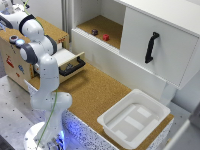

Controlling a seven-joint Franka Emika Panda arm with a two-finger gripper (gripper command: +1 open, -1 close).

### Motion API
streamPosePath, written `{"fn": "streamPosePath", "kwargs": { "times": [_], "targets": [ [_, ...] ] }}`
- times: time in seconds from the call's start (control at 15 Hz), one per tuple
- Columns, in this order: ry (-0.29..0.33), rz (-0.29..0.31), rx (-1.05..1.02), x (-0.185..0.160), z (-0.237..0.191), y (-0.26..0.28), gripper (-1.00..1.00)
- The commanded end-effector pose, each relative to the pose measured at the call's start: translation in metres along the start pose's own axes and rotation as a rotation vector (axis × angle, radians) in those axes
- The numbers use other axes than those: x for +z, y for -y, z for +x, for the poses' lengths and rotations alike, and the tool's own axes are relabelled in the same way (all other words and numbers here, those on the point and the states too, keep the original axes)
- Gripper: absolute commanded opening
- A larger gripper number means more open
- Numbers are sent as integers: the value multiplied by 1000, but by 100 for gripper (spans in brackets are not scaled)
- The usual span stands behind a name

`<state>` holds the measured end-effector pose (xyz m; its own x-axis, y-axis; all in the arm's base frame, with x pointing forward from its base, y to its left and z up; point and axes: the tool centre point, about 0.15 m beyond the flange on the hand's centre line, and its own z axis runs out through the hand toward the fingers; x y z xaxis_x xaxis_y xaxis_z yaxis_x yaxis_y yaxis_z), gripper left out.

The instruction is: Grasp the yellow block and turn it right

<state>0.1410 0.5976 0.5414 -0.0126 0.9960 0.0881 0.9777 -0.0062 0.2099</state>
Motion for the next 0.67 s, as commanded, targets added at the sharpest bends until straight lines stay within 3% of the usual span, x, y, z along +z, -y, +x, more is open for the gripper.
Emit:
{"fn": "streamPosePath", "kwargs": {
  "times": [0.0, 0.27, 0.4, 0.6],
  "targets": [
    [187, 25, 65, -14, -2, -32, 100],
    [196, 25, 74, 4, -48, -70, 100],
    [241, 9, 60, 17, -71, -89, 100],
    [224, 16, 58, 38, -100, -116, 100]
  ]
}}
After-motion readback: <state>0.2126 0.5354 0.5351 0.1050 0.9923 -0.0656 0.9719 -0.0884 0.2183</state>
